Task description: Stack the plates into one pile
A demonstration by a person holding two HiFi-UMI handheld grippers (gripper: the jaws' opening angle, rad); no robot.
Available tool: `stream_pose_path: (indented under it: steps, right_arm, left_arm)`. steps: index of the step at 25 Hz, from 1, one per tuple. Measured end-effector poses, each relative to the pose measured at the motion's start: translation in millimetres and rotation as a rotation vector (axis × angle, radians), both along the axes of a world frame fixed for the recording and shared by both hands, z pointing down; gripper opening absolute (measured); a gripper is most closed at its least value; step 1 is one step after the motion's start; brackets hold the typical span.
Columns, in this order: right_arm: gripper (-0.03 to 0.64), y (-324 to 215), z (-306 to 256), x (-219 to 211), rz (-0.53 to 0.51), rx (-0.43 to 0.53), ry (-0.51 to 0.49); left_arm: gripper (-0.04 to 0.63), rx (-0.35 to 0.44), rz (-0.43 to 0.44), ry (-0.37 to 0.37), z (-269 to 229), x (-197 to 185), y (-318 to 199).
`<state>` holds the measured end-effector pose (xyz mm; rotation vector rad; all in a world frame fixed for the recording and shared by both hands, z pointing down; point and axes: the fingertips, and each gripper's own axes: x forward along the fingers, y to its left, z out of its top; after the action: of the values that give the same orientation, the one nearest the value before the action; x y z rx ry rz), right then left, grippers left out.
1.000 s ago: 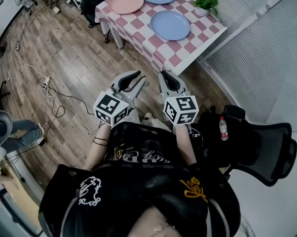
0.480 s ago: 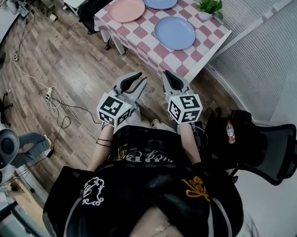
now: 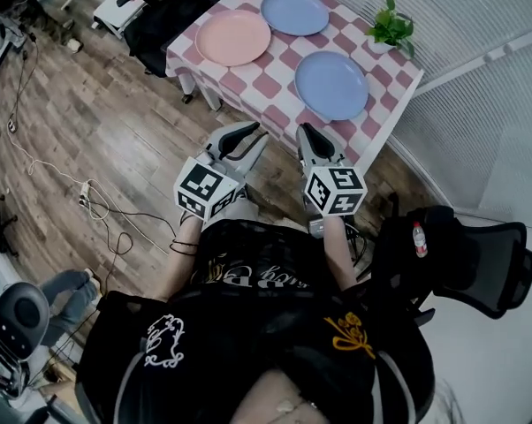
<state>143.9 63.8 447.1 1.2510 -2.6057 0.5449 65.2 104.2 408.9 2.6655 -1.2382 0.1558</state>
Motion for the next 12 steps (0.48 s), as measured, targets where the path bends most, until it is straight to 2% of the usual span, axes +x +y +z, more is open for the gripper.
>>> stream_pose_path:
  steps: [6,12]
  right_arm:
    - [0.038,-29,16,-14,0.094,-0.032,0.053]
    - [0.038,-47,20,13,0.217,-0.067,0.114]
  left_arm:
    - [0.084,-0.044,0.047,0.026,20,-42,-35]
    - [0.085,-0.113,0.101,0.069,41,-52,-64]
